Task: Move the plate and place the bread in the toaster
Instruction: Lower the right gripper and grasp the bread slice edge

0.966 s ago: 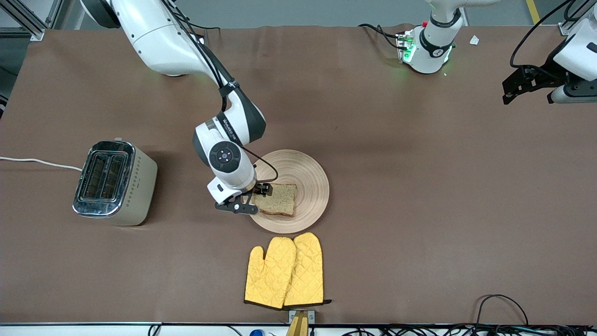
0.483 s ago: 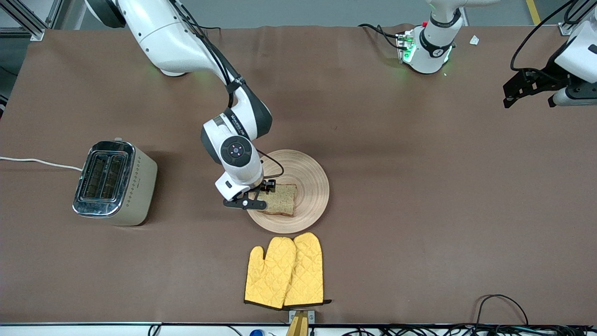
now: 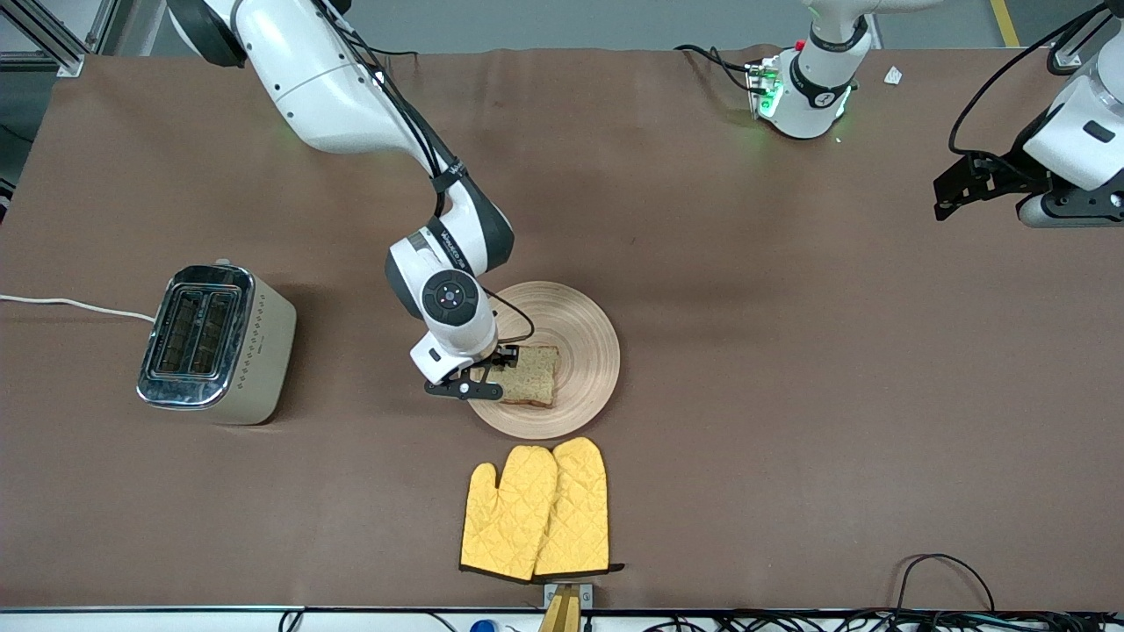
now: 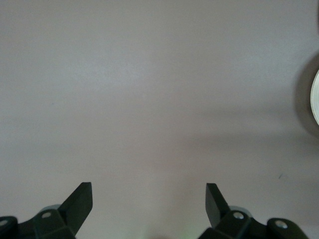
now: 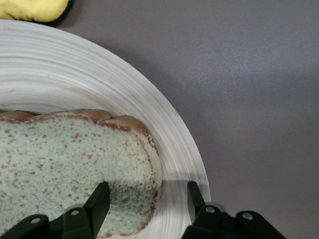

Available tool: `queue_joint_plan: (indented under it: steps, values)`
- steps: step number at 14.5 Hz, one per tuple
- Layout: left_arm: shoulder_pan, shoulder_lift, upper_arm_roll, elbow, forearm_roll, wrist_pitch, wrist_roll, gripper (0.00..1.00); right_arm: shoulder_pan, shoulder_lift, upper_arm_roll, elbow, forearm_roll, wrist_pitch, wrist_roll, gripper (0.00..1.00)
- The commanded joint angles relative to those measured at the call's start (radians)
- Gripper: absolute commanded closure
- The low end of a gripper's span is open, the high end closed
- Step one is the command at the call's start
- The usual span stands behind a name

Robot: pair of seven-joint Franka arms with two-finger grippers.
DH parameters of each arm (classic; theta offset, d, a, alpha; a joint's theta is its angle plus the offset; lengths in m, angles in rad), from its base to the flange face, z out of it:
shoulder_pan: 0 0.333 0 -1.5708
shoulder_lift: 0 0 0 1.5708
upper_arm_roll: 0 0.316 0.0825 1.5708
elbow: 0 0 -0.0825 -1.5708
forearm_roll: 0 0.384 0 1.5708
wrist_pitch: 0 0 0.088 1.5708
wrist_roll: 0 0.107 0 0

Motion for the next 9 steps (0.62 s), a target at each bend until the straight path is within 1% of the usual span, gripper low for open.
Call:
queue_joint_plan:
  steps: [1,9]
  values:
    - [-0.003,0.004,0.0,0.025,-0.01,-0.008,0.01,0.0,0.007,0.005,-0.004,0.013,-0.018,0.0,0.017,0.31]
    - [-0.001,0.001,0.0,0.025,-0.01,-0.013,0.008,0.0,0.028,0.005,-0.002,0.016,-0.015,-0.001,0.047,0.33]
